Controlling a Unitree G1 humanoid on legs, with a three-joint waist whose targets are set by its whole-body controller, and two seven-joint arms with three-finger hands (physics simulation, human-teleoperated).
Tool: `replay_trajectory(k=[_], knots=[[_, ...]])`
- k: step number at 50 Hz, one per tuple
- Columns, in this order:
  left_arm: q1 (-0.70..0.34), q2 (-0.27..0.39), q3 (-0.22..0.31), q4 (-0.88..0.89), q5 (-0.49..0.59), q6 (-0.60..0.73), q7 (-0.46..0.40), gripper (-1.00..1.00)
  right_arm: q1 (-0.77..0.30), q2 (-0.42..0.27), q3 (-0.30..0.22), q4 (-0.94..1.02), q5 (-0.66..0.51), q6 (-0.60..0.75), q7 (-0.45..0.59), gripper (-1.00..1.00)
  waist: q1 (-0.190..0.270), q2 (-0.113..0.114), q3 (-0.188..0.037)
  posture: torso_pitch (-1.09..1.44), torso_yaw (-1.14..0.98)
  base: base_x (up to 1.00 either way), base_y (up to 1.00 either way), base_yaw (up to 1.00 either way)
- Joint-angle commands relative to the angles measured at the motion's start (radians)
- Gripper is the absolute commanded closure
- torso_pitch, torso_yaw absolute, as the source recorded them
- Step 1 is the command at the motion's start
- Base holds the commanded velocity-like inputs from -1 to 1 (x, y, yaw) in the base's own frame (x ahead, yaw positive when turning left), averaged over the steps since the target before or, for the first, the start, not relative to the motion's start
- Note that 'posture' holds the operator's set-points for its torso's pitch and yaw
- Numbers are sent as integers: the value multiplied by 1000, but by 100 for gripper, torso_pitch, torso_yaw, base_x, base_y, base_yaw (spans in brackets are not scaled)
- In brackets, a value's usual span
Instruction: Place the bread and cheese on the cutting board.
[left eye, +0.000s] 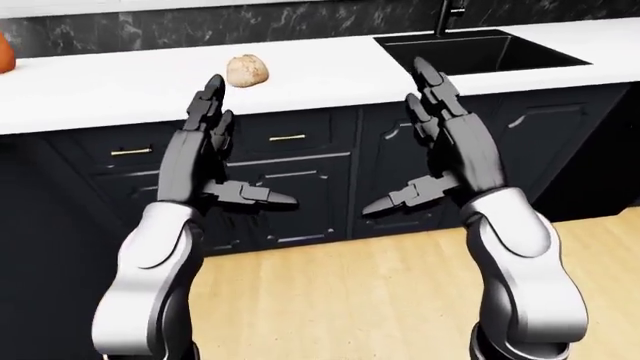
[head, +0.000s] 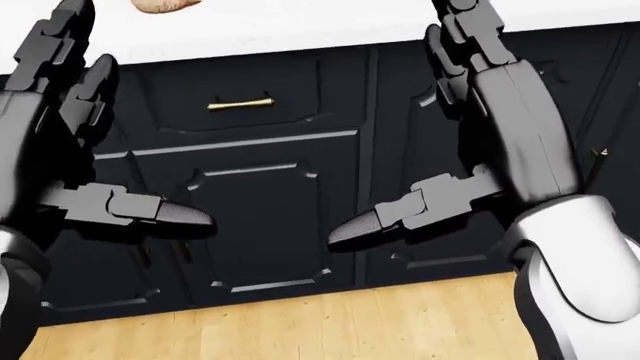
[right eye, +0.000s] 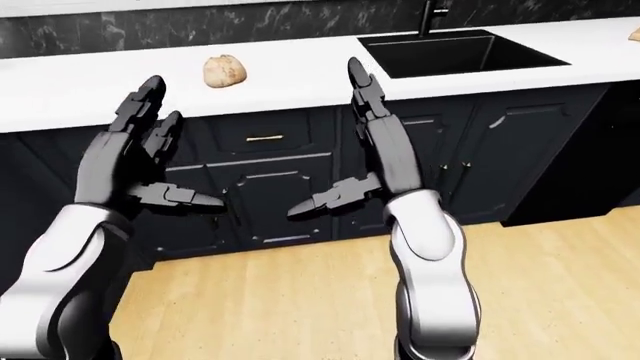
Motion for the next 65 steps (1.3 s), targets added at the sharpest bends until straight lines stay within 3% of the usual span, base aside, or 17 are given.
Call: replay_trajectory(k=[1, 3, 4, 14, 18, 19, 22, 27, 30, 40, 43, 44, 47, 53, 54, 56, 65], knots=[[-20, 10, 12, -19, 7, -23, 6, -100, -23, 2, 5, -18, 2, -23, 2, -100, 3, 5, -15, 0, 0, 5, 29, 0], [-24, 10, 13, -20, 8, -20, 5, -100, -24, 2, 6, -21, 2, -19, 4, -100, 2, 92, -37, 0, 0, 6, 27, 0], [-26, 11, 13, -21, 8, -16, 5, -100, -22, 1, 7, -20, 0, -22, 6, -100, 8, 42, -24, 0, 0, 5, 27, 0], [-29, 8, 10, -20, 11, -16, 5, -100, -20, 5, 7, -17, -4, -27, 13, -100, 9, -24, -6, 0, 0, 12, 20, 0], [-24, 7, 8, -15, 14, -24, 3, -100, -16, 6, 7, -19, -4, -28, 14, -100, 13, -104, -26, 0, 0, 13, 17, 0], [-23, 7, 7, -13, 15, -28, 3, -100, -12, 7, 8, -16, -4, -35, 13, -100, 4, -60, -15, 0, 0, 13, 18, 0], [-23, 6, 7, -16, 16, -24, 3, -100, -10, 7, 7, -18, -4, -35, 14, -100, 12, -73, -24, 0, 0, 14, 18, 0], [-23, 4, 4, -17, 19, -23, 3, -100, -5, 8, 5, -19, -3, -38, 14, -100, 9, -21, -7, 0, 0, 14, 18, 0], [-20, 3, 2, -15, 22, -27, 2, -100, -2, 8, 5, -16, -2, -44, 14, -100, 1, 71, -30, 0, 0, 14, 17, 0], [-17, 0, 2, -17, 26, -29, -1, -100, -4, 8, 4, -17, 0, -41, 13, -100, 16, -25, -6, 0, 0, 14, 18, 0], [-16, -1, 2, -19, 26, -27, -1, -100, -5, 8, 5, -18, 0, -40, 13, -100, 19, -98, -25, 0, 0, 14, 17, 0], [-16, -1, 2, -18, 26, -28, -1, -100, -5, 8, 4, -19, 0, -39, 13, -100, 9, -55, -19, 0, 0, 15, 16, 0], [-16, -1, 1, -18, 28, -28, -2, -100, -4, 7, 4, -20, 0, -38, 12, -100, 11, -72, -24, 0, 0, 14, 17, 0], [-19, -2, 0, -16, 31, -28, -4, -100, -8, 2, 3, -14, -9, -41, 1, -100, 7, -11, -8, 0, 0, 15, 23, 0], [-19, -2, 0, -16, 32, -28, -4, -100, -8, 2, 3, -15, -10, -40, 2, -100, 23, -24, -9, 0, 0, 14, 0, 45], [-22, -1, 1, -19, 32, -23, -4, -100, -9, 2, 2, -15, -11, -39, 3, -100, 1, 72, -30, 0, 0, 14, 0, 46], [-29, 1, 2, -18, 31, -20, -5, -100, -25, 3, -5, -17, -4, -25, 3, -100, 17, -11, -7, 0, 0, 15, 5, 41]])
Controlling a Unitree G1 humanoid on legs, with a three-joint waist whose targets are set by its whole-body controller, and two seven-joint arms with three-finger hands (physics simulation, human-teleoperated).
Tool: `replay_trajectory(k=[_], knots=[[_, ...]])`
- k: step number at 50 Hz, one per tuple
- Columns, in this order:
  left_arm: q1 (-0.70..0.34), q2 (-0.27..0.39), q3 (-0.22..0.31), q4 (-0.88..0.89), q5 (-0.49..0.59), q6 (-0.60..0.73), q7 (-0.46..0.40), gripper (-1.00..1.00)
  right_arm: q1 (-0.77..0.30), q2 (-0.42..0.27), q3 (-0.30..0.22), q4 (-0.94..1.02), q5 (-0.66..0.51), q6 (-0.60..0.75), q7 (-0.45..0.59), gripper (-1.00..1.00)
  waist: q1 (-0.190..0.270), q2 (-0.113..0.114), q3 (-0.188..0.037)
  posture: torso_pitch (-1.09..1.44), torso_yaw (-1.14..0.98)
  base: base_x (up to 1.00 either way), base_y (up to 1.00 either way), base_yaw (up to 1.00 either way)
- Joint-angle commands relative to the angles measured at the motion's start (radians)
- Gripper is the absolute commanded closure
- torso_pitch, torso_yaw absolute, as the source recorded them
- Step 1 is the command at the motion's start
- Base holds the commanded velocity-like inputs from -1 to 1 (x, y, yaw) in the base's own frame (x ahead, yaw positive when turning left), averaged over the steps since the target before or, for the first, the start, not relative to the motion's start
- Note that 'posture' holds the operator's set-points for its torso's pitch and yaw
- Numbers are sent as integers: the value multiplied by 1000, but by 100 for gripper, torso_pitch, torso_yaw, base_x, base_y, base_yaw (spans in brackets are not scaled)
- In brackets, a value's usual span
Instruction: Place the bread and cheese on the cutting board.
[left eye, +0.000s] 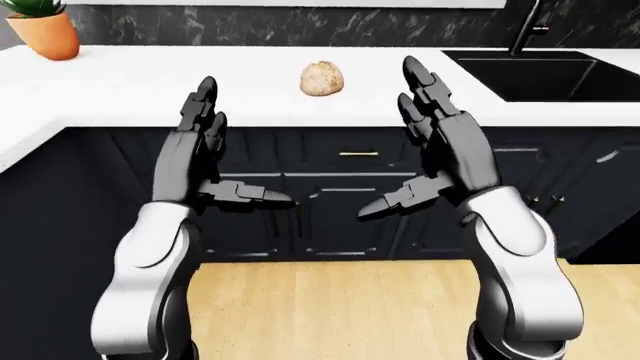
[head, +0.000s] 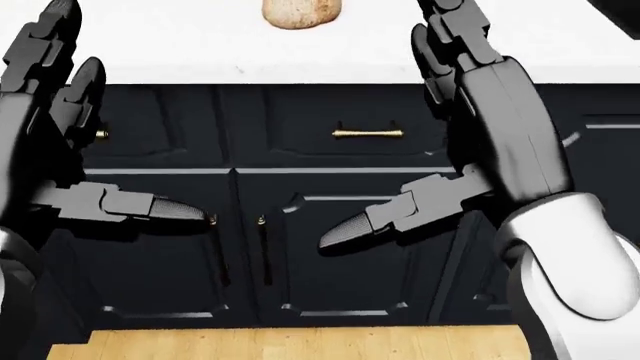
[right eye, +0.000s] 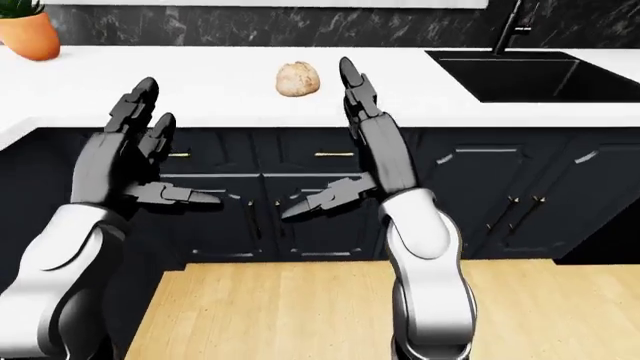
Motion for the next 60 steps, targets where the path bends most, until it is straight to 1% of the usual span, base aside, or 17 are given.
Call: replay_trajectory(k=[1, 4, 5, 6, 10, 14, 15, 22, 27, 36, 40, 41, 43, 49, 53, 54, 60], knots=[[-29, 0, -8, -23, -7, -32, -4, -100, -15, -8, -18, -22, -7, -25, -13, -100, -13, -5, -6, 0, 0, 15, 43, 0], [-28, 0, -8, -27, -7, -29, -4, -100, -17, -6, -21, -20, -1, -29, -19, -100, -14, -95, -30, 0, 0, 14, 26, 0], [-27, 0, -7, -25, -7, -32, -4, -100, -19, -6, -24, -19, 2, -28, -22, -100, -26, -30, -18, 0, 0, 15, 16, 0], [-26, 0, -8, -25, -7, -32, -4, -100, -17, -5, -26, -19, 5, -29, -25, -100, -17, -46, -23, 0, 0, 14, 12, 0], [-23, -2, -11, -23, -5, -34, -4, -100, -9, -6, -28, -16, 16, -37, -31, -100, -25, 4, -22, 0, 0, 15, 12, 0], [-24, -3, -14, -27, -4, -31, -4, -100, -5, -9, -29, -20, 22, -37, -33, -100, -31, 118, -35, 0, 0, 14, 12, 0], [-23, -4, -14, -27, -4, -31, -4, -100, -4, -9, -29, -20, 23, -37, -34, -100, -22, 84, -26, 0, 0, 14, 11, 0], [-20, -6, -14, -24, -1, -35, -5, -100, -4, -10, -30, -20, 30, -36, -39, -100, -15, 40, -22, 0, 0, 14, 12, 0], [-18, -7, -14, -23, 0, -38, -6, -100, -7, -11, -32, -21, 37, -31, -45, -100, -8, -44, -37, 0, 0, 15, 3, 0], [-15, -8, -13, -23, 0, -39, -6, -100, -15, -13, -35, -28, 51, -15, -53, -100, -18, 18, -14, 0, 0, 14, 0, 0], [-13, -8, -14, -20, 1, -44, -7, -100, -13, -14, -35, -30, 54, -14, -55, -100, -26, 117, -36, 0, 0, 15, 0, 0], [-13, -8, -15, -20, 1, -44, -7, -100, -14, -15, -35, -29, 56, -14, -56, -100, -16, 72, -28, 0, 0, 14, 0, 0], [-11, -9, -15, -19, 2, -46, -7, -100, -14, -15, -35, -29, 58, -13, -57, -100, -15, 89, -27, 0, 0, 15, 0, 0], [-16, -9, -14, -27, 1, -34, -7, -100, -21, -17, -36, -30, 62, -5, -59, -100, -11, 36, -22, 0, 0, 14, 0, 0], [-18, -7, -12, -27, 0, -32, -7, -100, -27, -19, -33, -32, 64, 2, -61, -100, -6, -57, -41, 0, 0, 14, 0, 0], [-18, -7, -12, -27, 0, -32, -7, -100, -28, -19, -33, -32, 65, 3, -61, -100, -14, -20, -33, 0, 0, 14, 0, 0], [-20, -6, -11, -19, 0, -37, -7, -100, -30, -24, -26, -32, 61, 0, -59, -100, -16, 0, -24, 0, 0, 14, 0, 0]])
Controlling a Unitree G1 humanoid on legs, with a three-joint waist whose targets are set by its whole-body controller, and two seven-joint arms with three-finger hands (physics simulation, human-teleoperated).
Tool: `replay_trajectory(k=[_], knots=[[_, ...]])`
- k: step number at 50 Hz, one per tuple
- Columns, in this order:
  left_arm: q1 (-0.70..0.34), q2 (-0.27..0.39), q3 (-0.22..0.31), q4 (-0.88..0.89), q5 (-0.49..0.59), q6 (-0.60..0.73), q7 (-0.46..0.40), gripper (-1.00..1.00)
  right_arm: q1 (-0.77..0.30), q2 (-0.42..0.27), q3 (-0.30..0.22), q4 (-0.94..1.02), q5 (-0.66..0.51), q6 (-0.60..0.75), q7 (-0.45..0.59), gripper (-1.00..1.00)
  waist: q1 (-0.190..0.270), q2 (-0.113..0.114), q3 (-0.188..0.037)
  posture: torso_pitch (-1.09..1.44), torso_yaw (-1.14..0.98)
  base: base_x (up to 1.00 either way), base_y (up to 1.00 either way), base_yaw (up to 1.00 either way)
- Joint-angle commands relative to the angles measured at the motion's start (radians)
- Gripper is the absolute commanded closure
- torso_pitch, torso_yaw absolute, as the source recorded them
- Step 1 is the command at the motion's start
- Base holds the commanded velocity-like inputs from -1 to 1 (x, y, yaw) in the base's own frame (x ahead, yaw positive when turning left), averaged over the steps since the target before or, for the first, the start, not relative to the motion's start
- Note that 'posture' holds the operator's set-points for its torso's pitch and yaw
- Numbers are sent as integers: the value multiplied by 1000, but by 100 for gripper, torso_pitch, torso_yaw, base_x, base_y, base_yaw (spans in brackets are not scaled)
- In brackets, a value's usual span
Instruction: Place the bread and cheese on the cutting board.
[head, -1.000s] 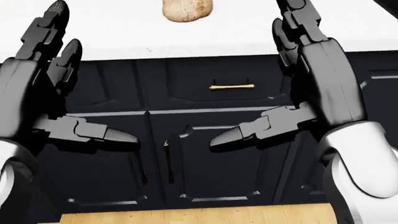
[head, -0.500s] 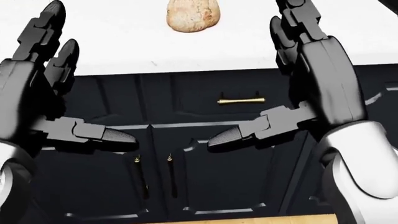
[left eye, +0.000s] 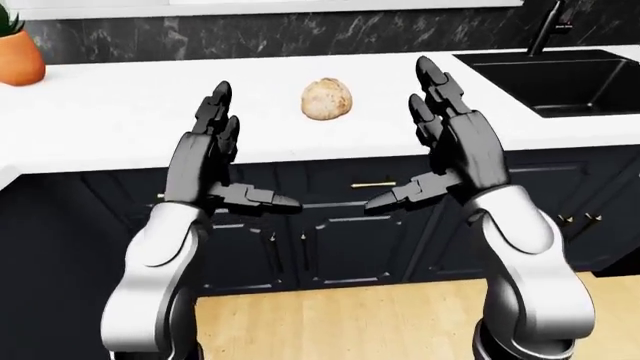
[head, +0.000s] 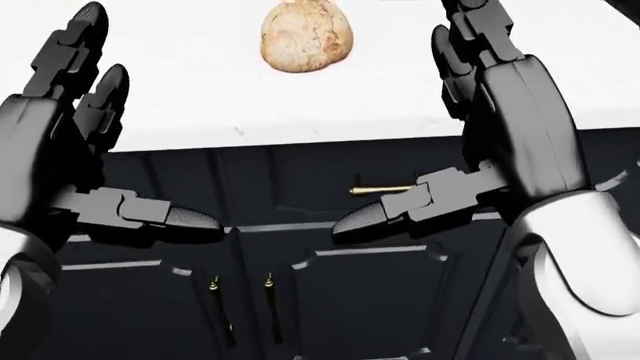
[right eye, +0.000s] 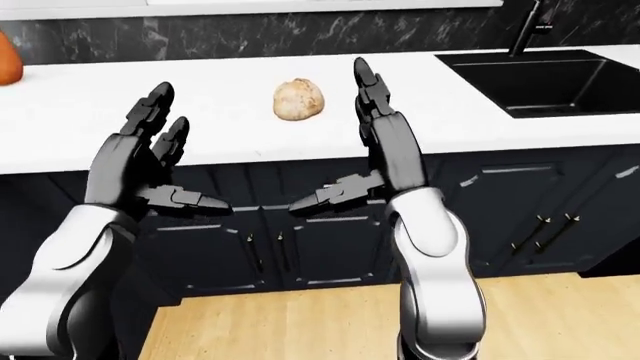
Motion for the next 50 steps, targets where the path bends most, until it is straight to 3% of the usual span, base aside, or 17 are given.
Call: replay_trajectory(k=[1, 4, 6, 7, 9, 16, 19, 20, 22, 27, 32, 33, 35, 41, 45, 46, 50], knots=[[-22, 10, 15, -29, 9, -39, 8, -100, -26, -1, 9, -29, 0, -39, 4, -100, 3, 1, -11, 0, 0, 12, 0, 0], [-25, 11, 17, -31, 7, -34, 8, -100, -28, 1, 8, -29, -2, -38, 6, -100, -3, 49, -12, 0, 0, 10, 0, 0], [-25, 11, 17, -32, 7, -33, 8, -100, -27, 2, 8, -31, -4, -38, 6, -100, -5, 117, -38, 0, 0, 9, 0, 0], [-24, 11, 16, -33, 7, -34, 8, -100, -28, 3, 7, -33, -4, -36, 7, -100, 5, 64, -24, 0, 0, 9, 0, 0], [-27, 12, 18, -38, 5, -28, 9, -100, -33, 4, 3, -40, -3, -25, 8, -100, 5, 80, -28, 0, 0, 9, 0, 0], [-25, 11, 18, -40, 3, -30, 11, -100, -33, -3, -6, -57, 6, -6, 8, -100, 9, 10, -22, 0, 0, 9, 0, 0], [-26, 12, 18, -44, 3, -26, 12, -100, -31, -4, -7, -55, 8, -11, 5, -100, 10, -77, -41, 0, 0, 8, 0, 0], [-28, 12, 20, -45, 2, -23, 12, -100, -29, -4, -7, -56, 9, -12, 5, -100, 2, -24, -31, 0, 0, 9, 0, 0], [-29, 13, 20, -50, 0, -19, 13, -100, -30, -4, -8, -61, 10, -6, 4, -100, 2, -42, -29, 0, 0, 8, 0, 0], [-28, 13, 21, -55, -2, -15, 13, -100, -29, -4, -5, -62, 11, -5, 1, -100, 5, 2, -14, 0, 0, 8, 0, 0], [-28, 14, 22, -56, -4, -13, 13, -100, -31, -4, -6, -64, 13, -2, -1, -100, -5, 106, -24, 0, 0, 8, 0, 0], [-28, 14, 22, -56, -4, -13, 14, -100, -32, -5, -7, -64, 13, -2, -1, -100, 4, 65, -21, 0, 0, 8, 0, 0], [-28, 14, 22, -55, -4, -15, 14, -100, -32, -5, -7, -64, 14, -1, -1, -100, 2, 77, -22, 0, 0, 9, 0, 0], [-28, 14, 21, -54, -5, -15, 15, -100, -32, -5, -7, -65, 16, -1, -2, -100, 5, 22, -20, 0, 0, 8, 0, 0], [-29, 15, 21, -52, -5, -16, 15, -100, -34, -6, -8, -65, 17, 1, -3, -100, 9, -66, -28, 0, 0, 8, 0, 0], [-29, 15, 21, -52, -5, -16, 15, -100, -35, -7, -8, -65, 17, 1, -3, -100, 2, -25, -24, 0, 0, 9, 0, 0], [-28, 15, 20, -50, -4, -19, 14, -100, -39, -8, -7, -65, 17, 5, -3, -100, 6, -25, -28, 0, 0, 8, 0, 0]])
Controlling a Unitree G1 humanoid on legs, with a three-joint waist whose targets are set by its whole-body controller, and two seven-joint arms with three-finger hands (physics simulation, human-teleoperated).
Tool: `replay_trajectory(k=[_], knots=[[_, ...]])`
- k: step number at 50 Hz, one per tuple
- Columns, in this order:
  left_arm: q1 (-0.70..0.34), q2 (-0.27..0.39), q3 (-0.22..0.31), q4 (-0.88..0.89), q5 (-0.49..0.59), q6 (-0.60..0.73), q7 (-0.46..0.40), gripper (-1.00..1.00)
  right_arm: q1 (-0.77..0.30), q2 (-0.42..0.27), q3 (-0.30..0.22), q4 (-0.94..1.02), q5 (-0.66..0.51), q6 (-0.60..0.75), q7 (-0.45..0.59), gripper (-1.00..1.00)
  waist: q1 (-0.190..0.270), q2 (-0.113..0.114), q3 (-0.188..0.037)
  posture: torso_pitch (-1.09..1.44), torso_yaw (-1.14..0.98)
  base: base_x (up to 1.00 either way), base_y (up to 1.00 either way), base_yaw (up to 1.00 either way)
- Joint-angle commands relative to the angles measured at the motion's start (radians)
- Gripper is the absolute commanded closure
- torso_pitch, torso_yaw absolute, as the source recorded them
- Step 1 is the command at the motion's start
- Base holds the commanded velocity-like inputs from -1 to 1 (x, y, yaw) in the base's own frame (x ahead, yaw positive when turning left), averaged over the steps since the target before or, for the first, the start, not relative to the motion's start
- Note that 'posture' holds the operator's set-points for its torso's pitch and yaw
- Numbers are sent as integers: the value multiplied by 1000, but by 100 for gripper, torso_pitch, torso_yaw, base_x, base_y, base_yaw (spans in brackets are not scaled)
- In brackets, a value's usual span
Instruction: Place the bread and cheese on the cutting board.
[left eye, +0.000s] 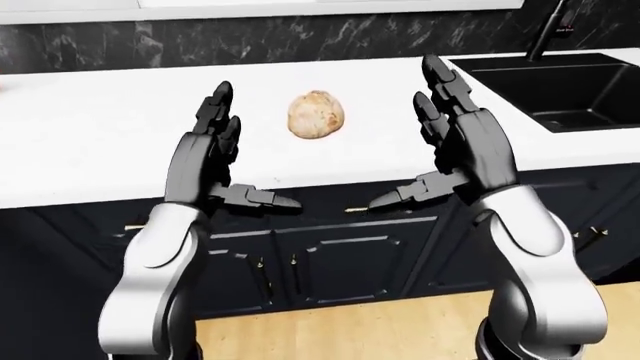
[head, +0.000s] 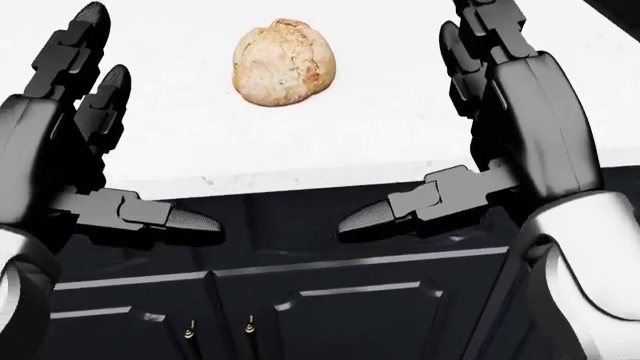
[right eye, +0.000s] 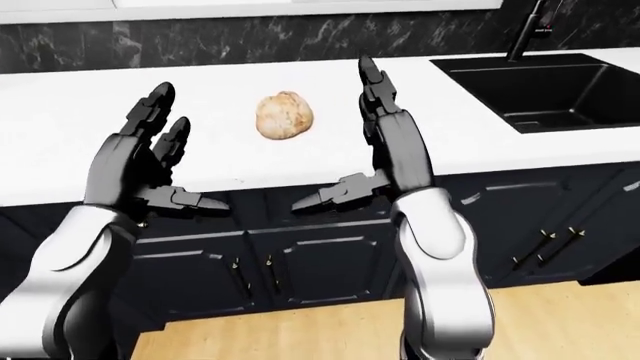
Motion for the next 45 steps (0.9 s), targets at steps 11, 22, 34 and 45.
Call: replay_trajectory(k=[11, 22, 34, 45], knots=[[-34, 13, 22, -36, 9, -30, 10, -100, -41, -2, 7, -32, 8, -25, 2, -100, 2, 92, -14, 0, 0, 8, 0, 0], [-29, 13, 24, -36, 8, -35, 9, -100, -39, 2, 9, -33, 10, -25, -1, -100, 3, -18, -18, 0, 0, 8, 0, 0], [-23, 9, 18, -35, 13, -40, 10, -100, -24, 3, 7, -32, 15, -36, -3, -100, 6, 82, -15, 0, 0, 8, 0, 0], [-12, 7, 19, -31, 15, -52, 6, -100, -23, 4, 8, -34, 17, -35, -5, -100, 10, -25, -21, 0, 0, 8, 0, 0]])
